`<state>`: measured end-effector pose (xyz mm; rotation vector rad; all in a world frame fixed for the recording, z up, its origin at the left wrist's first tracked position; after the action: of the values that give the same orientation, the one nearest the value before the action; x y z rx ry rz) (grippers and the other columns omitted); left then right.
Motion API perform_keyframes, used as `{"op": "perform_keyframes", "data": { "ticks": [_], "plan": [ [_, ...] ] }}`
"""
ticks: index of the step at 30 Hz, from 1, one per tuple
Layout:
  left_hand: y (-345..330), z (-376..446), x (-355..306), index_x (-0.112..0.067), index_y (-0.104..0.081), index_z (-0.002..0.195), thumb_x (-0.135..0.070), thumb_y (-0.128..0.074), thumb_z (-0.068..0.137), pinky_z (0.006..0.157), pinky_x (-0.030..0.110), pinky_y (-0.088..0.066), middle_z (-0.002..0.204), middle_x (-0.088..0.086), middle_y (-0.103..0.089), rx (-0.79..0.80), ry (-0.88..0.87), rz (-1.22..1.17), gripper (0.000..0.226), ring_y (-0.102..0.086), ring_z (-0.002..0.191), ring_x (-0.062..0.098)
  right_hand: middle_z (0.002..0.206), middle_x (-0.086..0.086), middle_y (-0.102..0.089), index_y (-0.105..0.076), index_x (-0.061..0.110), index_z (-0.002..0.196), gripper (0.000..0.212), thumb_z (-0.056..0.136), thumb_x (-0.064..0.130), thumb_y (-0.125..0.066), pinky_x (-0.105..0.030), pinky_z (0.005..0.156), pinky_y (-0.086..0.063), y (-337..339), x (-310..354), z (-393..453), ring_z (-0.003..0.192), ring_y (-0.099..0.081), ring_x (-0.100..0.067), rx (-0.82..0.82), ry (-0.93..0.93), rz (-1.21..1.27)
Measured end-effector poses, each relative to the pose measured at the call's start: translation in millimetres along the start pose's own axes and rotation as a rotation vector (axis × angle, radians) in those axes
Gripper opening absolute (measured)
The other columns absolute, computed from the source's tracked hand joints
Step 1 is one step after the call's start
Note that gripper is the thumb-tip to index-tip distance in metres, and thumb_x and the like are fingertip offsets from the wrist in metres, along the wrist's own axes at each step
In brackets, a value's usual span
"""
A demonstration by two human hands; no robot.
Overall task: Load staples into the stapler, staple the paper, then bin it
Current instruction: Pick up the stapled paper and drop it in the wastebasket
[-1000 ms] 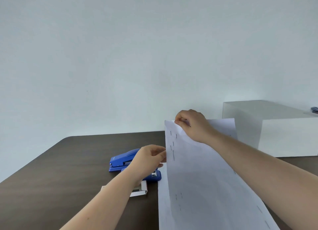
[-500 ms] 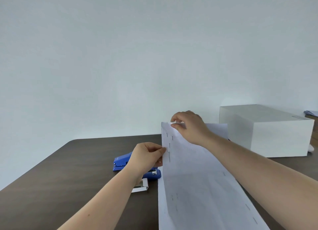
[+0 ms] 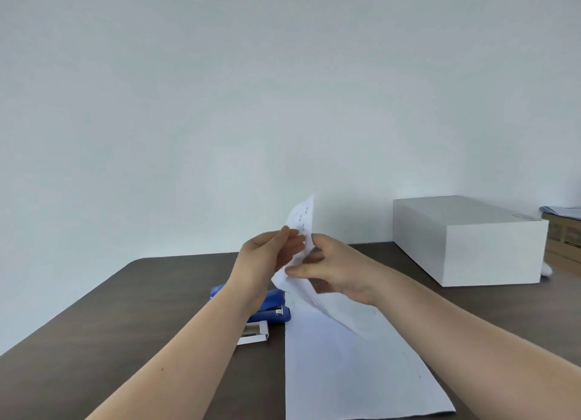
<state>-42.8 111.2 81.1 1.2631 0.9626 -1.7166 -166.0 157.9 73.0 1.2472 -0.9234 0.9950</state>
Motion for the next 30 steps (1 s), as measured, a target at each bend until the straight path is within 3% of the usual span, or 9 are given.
{"op": "perform_keyframes", "data": {
  "ticks": [3,8,11,15,18,21,24,28,30],
  "plan": [
    [3.3,-6.3,3.6,-0.004,-0.071,0.097,-0.021,-0.048,0.097,0.095,0.034,-0.049,0.101,0.012,-0.075,0.024,-0.006,-0.110,0.028,-0.071,0.099,0.024,0.092,0.000,-0.071,-0.062,0.017,0.117,0.034,0.088,-0.001,-0.058,-0.019,0.060,-0.050,7.7,-8.7,-7.2,0.079,-0.068,-0.007,-0.057,0.037,0.141],
    [30.1,-6.7,2.1,-0.027,-0.064,0.106,-0.026,-0.051,0.095,0.086,0.030,-0.040,0.112,-0.011,-0.062,-0.301,-0.075,0.074,0.018,-0.054,0.107,0.014,0.106,-0.011,-0.074,-0.066,0.018,0.116,0.044,0.087,-0.012,-0.051,-0.033,0.072,-0.058,33.5,-14.0,-12.6,0.092,-0.072,-0.028,-0.107,0.088,0.455],
    [41.7,0.5,14.0,-0.026,-0.039,0.139,-0.035,-0.050,0.095,0.089,0.031,-0.032,0.120,-0.010,-0.048,-0.254,0.021,0.124,0.047,-0.045,0.109,0.015,0.105,-0.008,-0.075,-0.064,0.022,0.118,0.046,0.087,-0.010,-0.053,-0.030,0.067,-0.058,46.6,-14.4,-14.4,0.087,-0.073,-0.026,-0.132,0.104,0.517],
    [49.9,6.0,35.2,-0.026,-0.033,0.143,-0.039,-0.061,0.088,0.093,0.035,-0.040,0.115,-0.008,-0.058,-0.168,0.096,0.084,0.063,-0.054,0.108,0.019,0.099,-0.013,-0.074,-0.061,0.029,0.120,0.053,0.086,-0.010,-0.054,-0.036,0.071,-0.057,57.9,-20.9,-15.3,0.081,-0.071,-0.030,-0.164,0.108,0.534],
    [51.5,6.1,43.2,-0.027,-0.050,0.131,-0.025,-0.068,0.086,0.081,0.036,-0.053,0.110,-0.002,-0.071,-0.096,0.032,0.033,0.049,-0.068,0.099,0.019,0.102,-0.014,-0.073,-0.054,0.032,0.129,0.059,0.085,-0.008,-0.057,-0.040,0.077,-0.056,63.8,-28.6,-16.0,0.085,-0.071,-0.032,-0.211,0.104,0.492],
    [54.4,5.7,44.0,-0.037,-0.034,0.141,-0.017,-0.073,0.082,0.081,0.039,-0.055,0.105,0.008,-0.071,-0.176,0.007,-0.039,0.074,-0.068,0.100,0.025,0.110,-0.012,-0.071,-0.043,0.041,0.135,0.068,0.084,0.002,-0.066,-0.044,0.083,-0.056,68.7,-33.8,-19.0,0.096,-0.071,-0.028,-0.250,0.104,0.394],
    [54.6,6.0,41.8,-0.044,-0.029,0.142,-0.017,-0.073,0.081,0.086,0.044,-0.055,0.096,0.012,-0.072,-0.210,-0.045,0.003,0.080,-0.068,0.098,0.028,0.109,-0.002,-0.071,-0.030,0.054,0.135,0.081,0.080,0.017,-0.075,-0.029,0.087,-0.050,67.7,-33.8,-25.2,0.102,-0.067,-0.011,-0.279,0.114,0.168],
    [52.9,5.3,34.8,-0.039,-0.062,0.119,-0.024,-0.079,0.074,0.087,0.041,-0.055,0.107,0.009,-0.071,-0.138,-0.052,0.038,0.050,-0.069,0.099,0.028,0.131,0.015,-0.055,-0.033,0.049,0.139,0.088,0.070,0.028,-0.083,-0.022,0.099,-0.040,60.3,-30.8,-28.9,0.119,-0.048,0.014,-0.248,0.083,-0.112],
    [49.8,2.4,31.3,-0.039,-0.068,0.107,-0.033,-0.088,0.061,0.092,0.043,-0.054,0.112,0.005,-0.070,-0.022,-0.010,0.140,0.051,-0.069,0.100,0.026,0.129,0.023,-0.047,-0.037,0.041,0.141,0.087,0.068,0.032,-0.084,-0.024,0.101,-0.037,59.3,-29.0,-30.3,0.128,-0.044,0.003,-0.258,0.040,-0.257]
  ]
}}
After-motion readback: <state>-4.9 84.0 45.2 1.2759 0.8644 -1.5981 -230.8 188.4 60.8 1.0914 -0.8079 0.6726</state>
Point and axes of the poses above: each hand's wrist, its own z-axis towards the middle knuckle, its own y-axis out of the back of the hand, x = y × z, the point moved 4 cm from there along z, towards the middle knuckle
